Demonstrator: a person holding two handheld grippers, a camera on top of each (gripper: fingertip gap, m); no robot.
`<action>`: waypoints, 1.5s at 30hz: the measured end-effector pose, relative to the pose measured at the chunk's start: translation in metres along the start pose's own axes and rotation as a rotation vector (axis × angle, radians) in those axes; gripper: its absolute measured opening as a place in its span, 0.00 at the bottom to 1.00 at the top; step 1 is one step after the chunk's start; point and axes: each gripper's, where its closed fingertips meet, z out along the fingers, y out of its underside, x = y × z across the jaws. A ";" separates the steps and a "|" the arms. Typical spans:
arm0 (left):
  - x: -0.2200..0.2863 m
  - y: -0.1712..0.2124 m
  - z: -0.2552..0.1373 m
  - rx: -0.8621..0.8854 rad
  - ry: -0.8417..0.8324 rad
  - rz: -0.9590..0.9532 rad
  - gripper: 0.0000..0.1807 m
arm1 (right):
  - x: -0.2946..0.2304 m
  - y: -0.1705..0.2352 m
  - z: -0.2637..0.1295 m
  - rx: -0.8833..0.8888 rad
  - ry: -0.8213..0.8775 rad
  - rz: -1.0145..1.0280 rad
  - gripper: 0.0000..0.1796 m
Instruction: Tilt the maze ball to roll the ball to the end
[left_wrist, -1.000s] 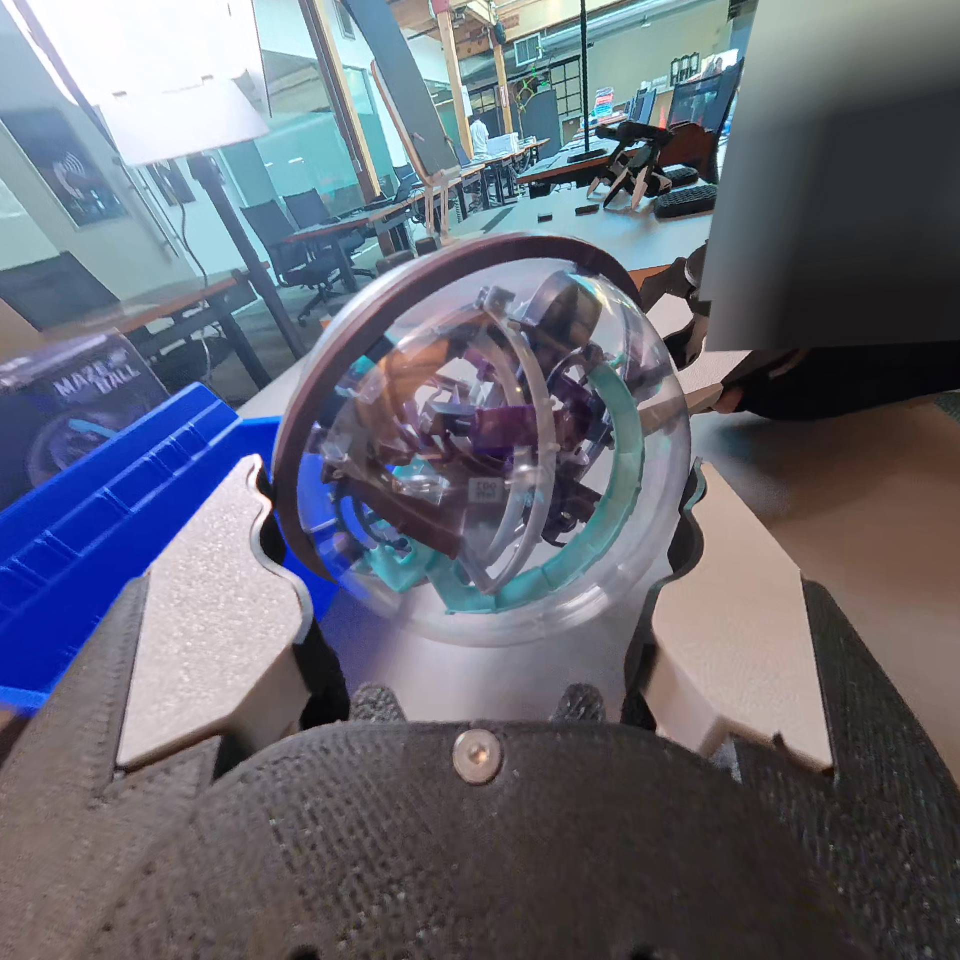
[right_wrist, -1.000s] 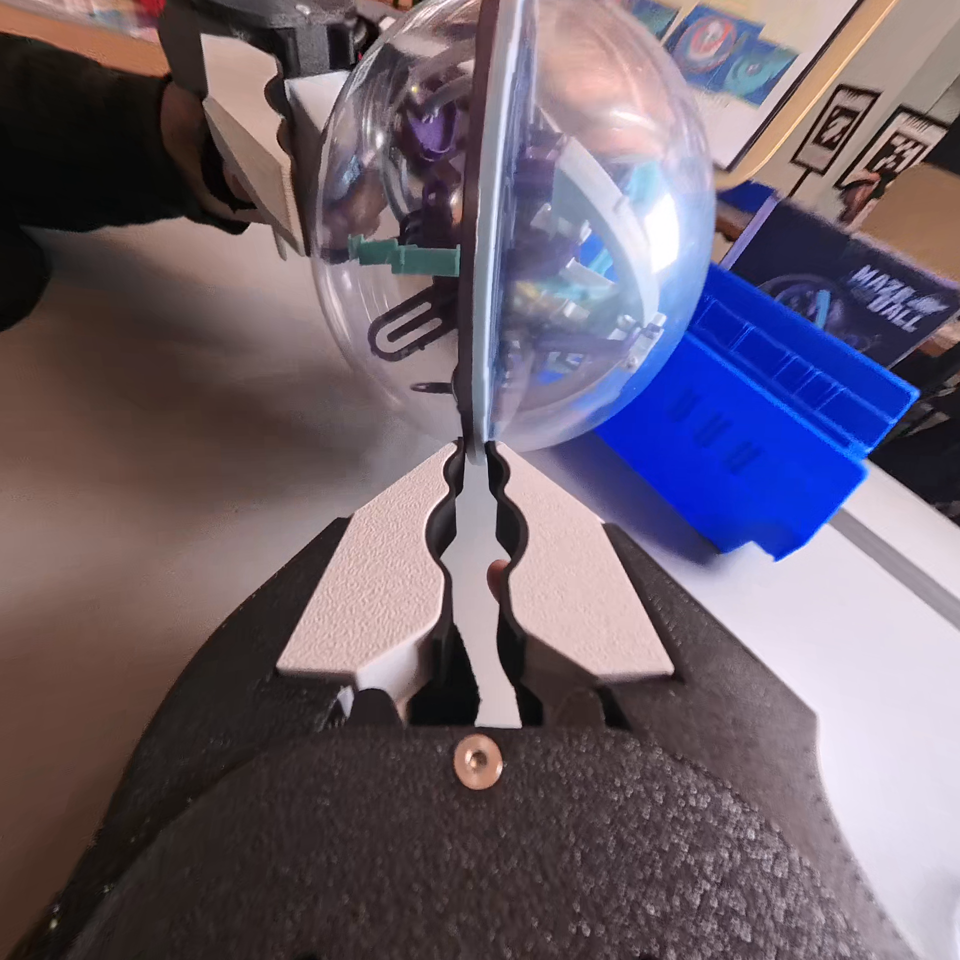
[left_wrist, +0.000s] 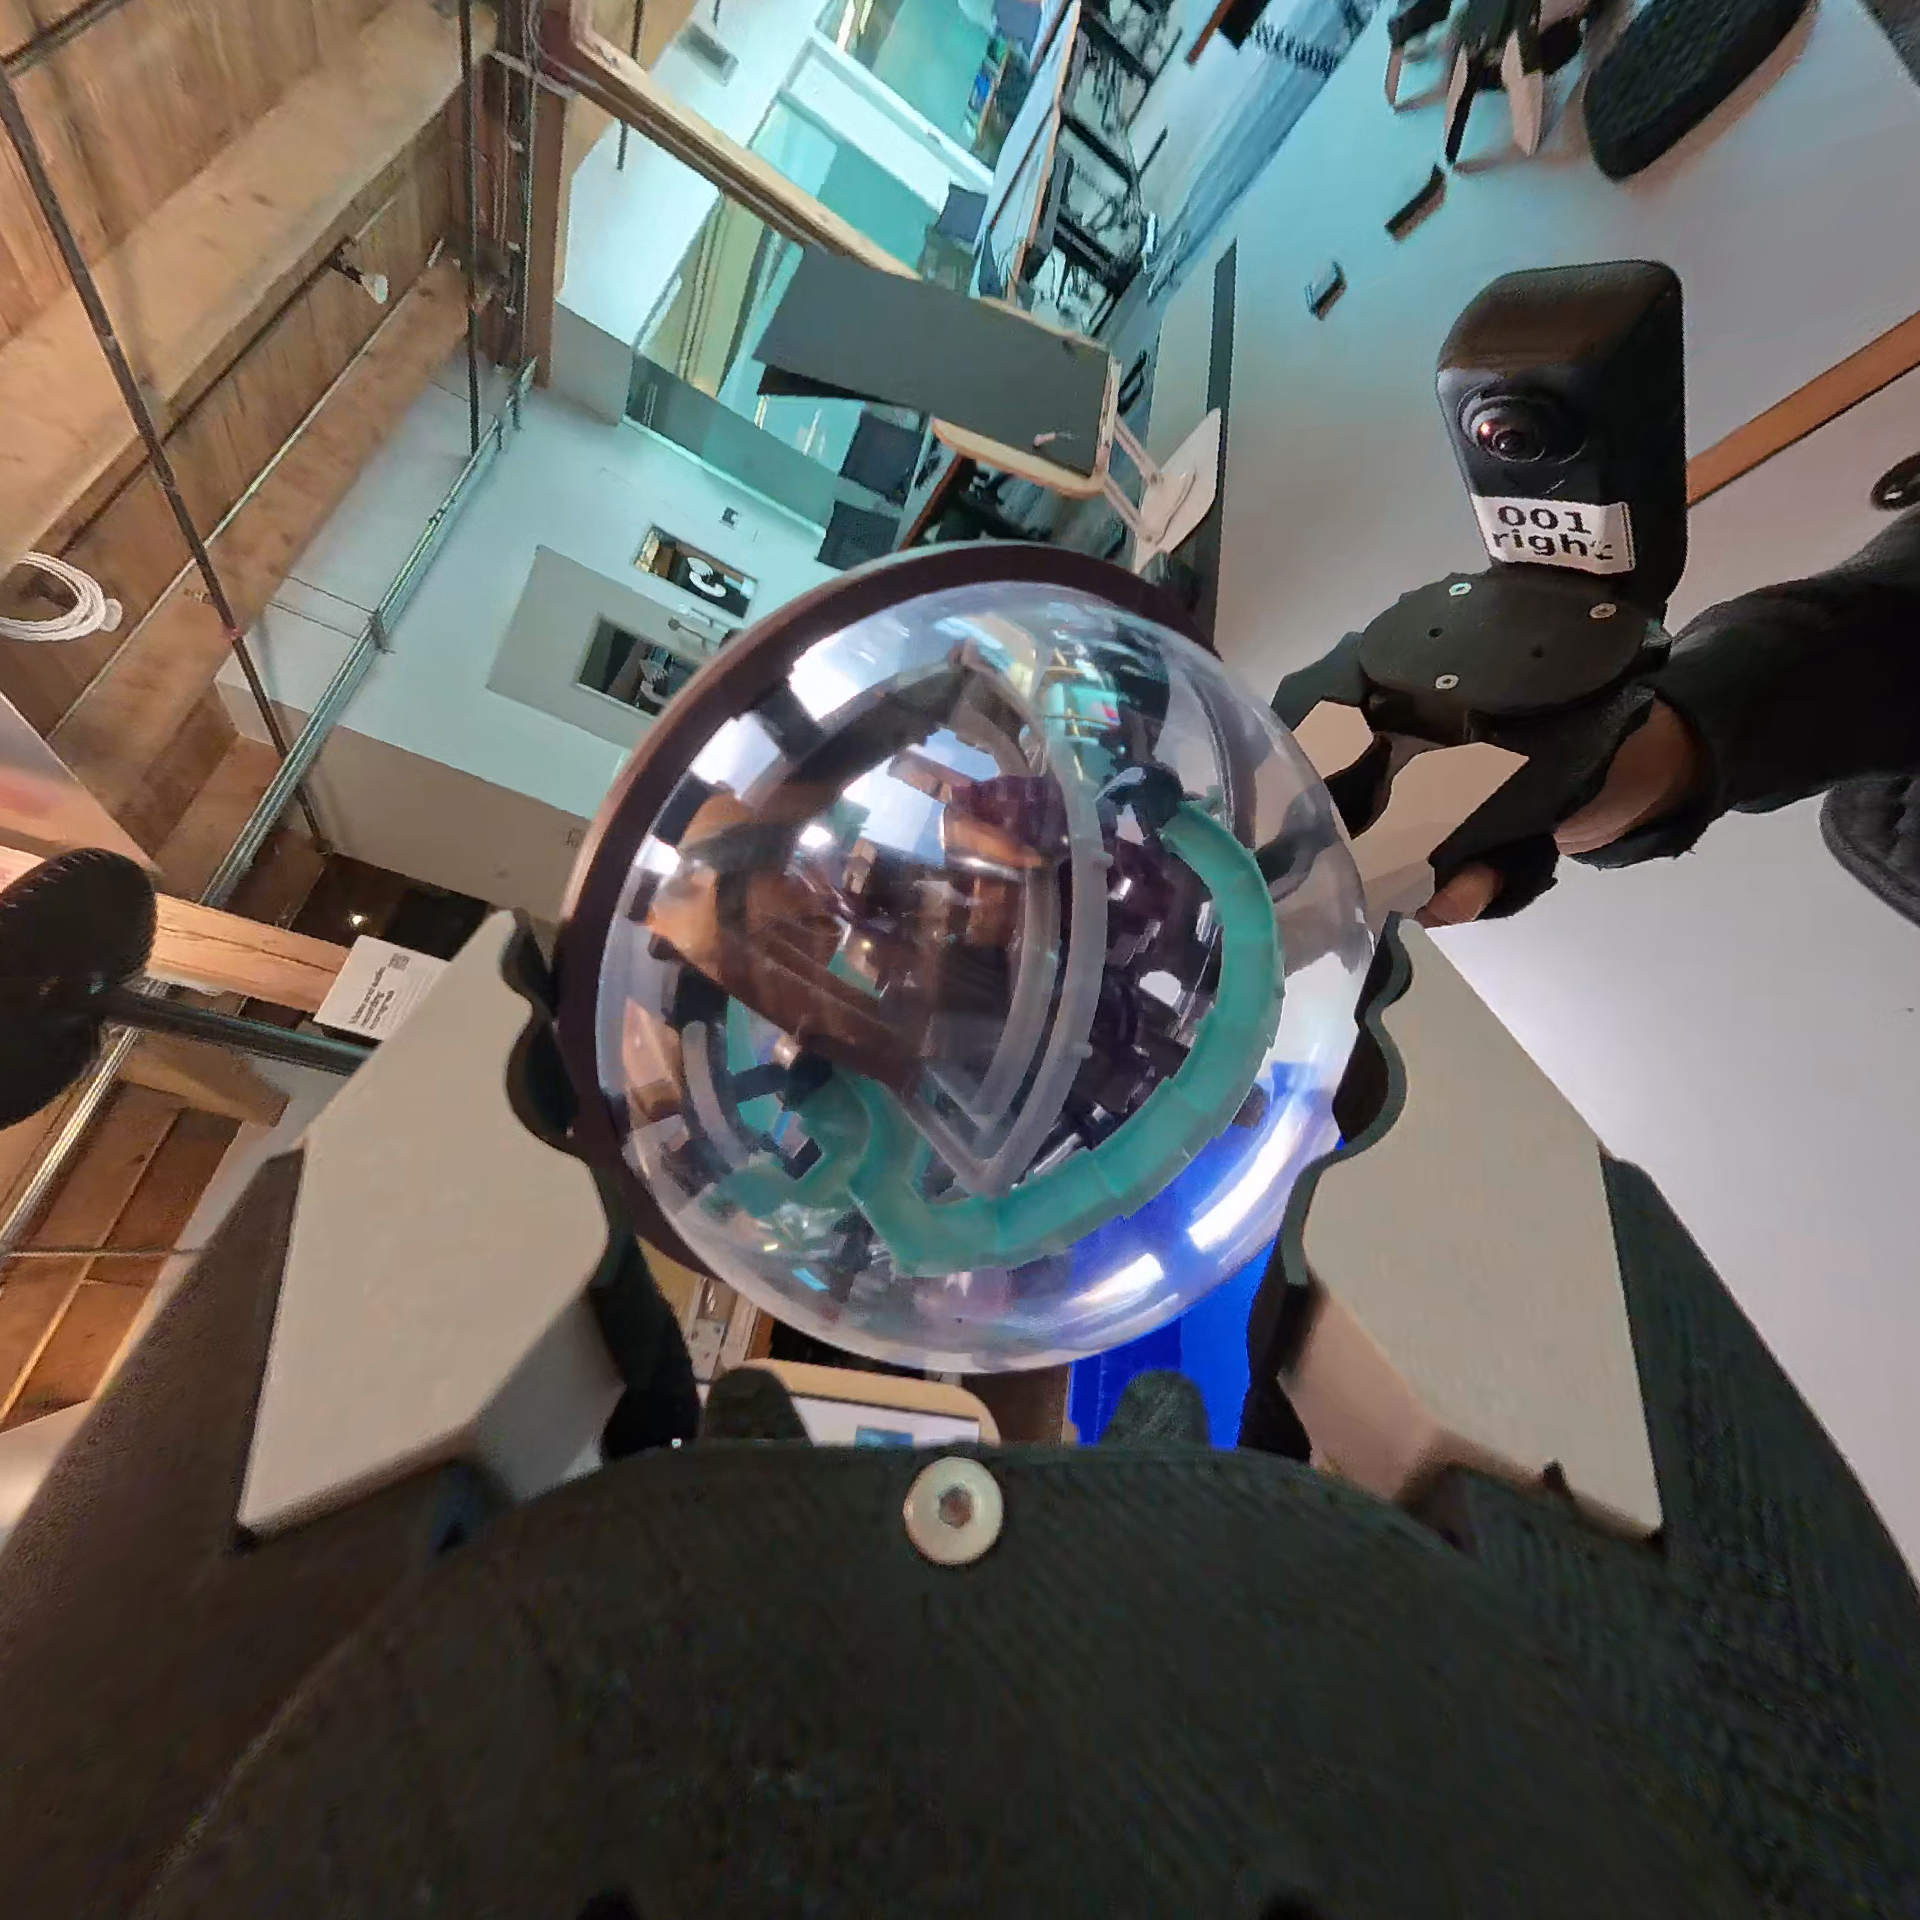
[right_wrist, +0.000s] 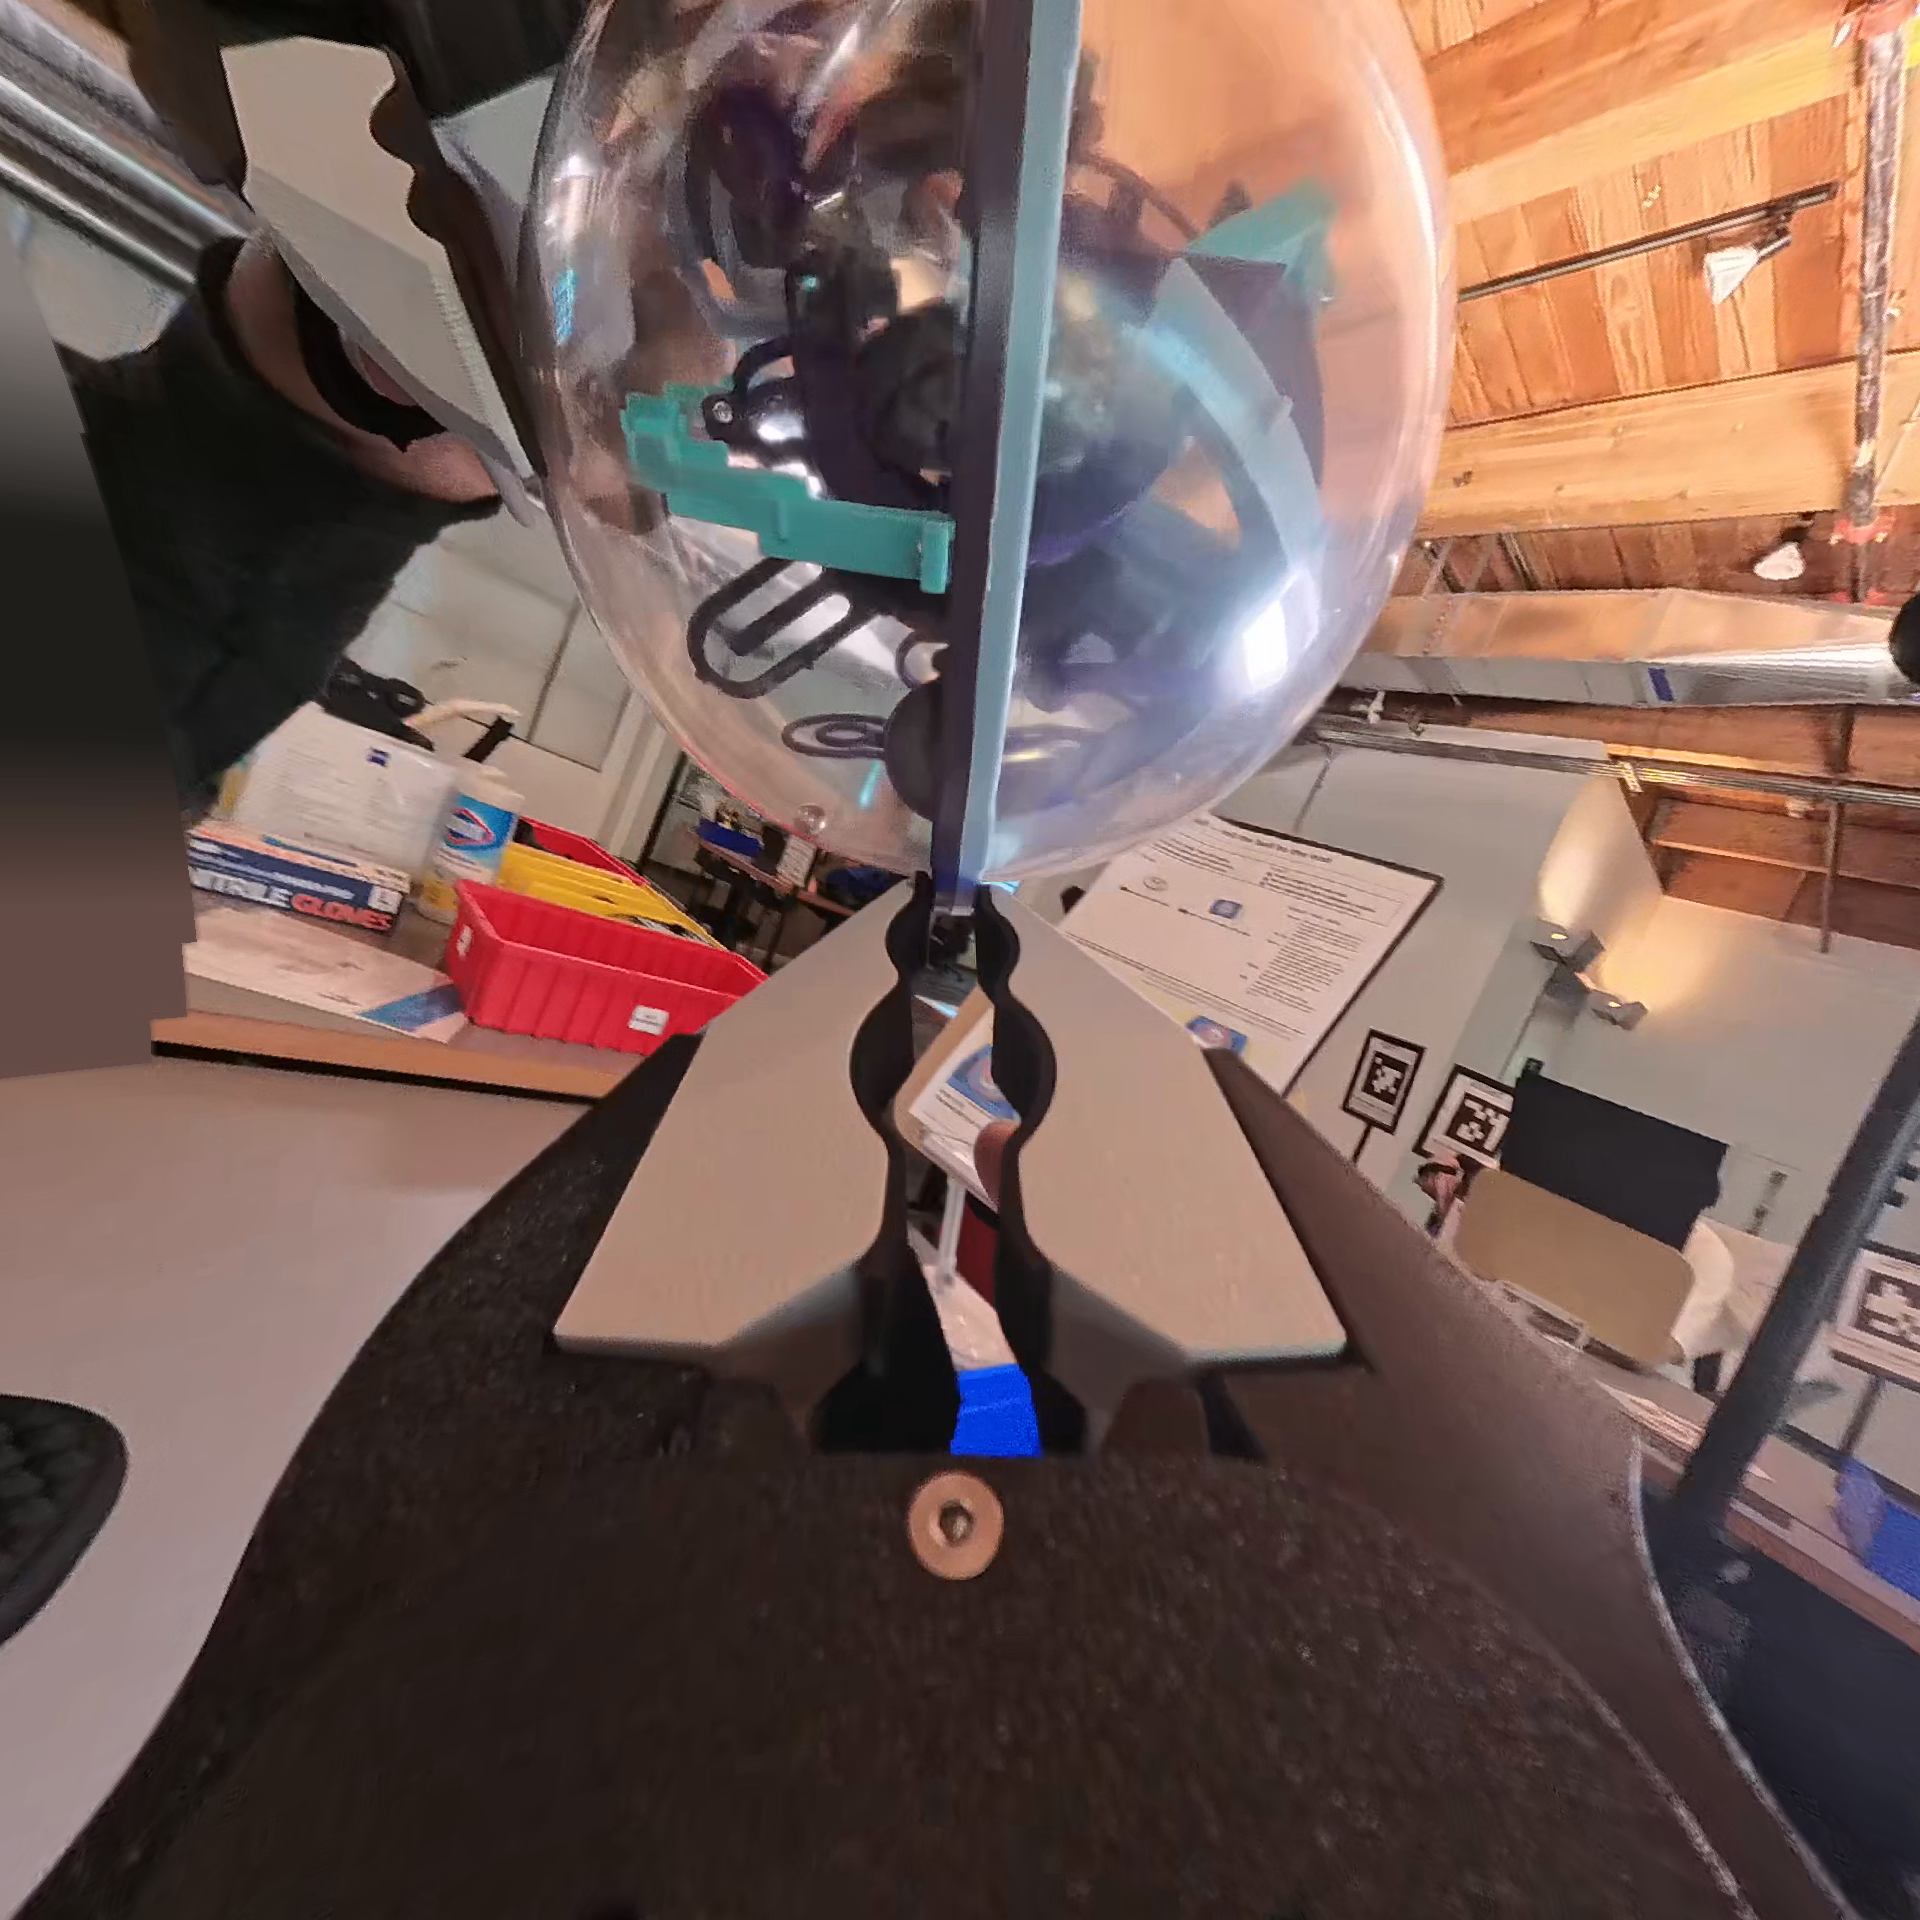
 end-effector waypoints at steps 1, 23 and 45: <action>0.000 -0.005 -0.001 -0.023 0.003 0.009 0.83 | -0.002 -0.003 0.001 0.013 -0.011 0.015 0.03; 0.009 -0.015 -0.008 -0.267 0.053 -0.033 0.82 | -0.040 -0.004 0.013 0.082 -0.141 0.257 0.03; 0.029 0.014 -0.002 -0.512 0.197 -0.253 0.81 | -0.092 0.015 0.010 0.048 -0.350 0.549 0.04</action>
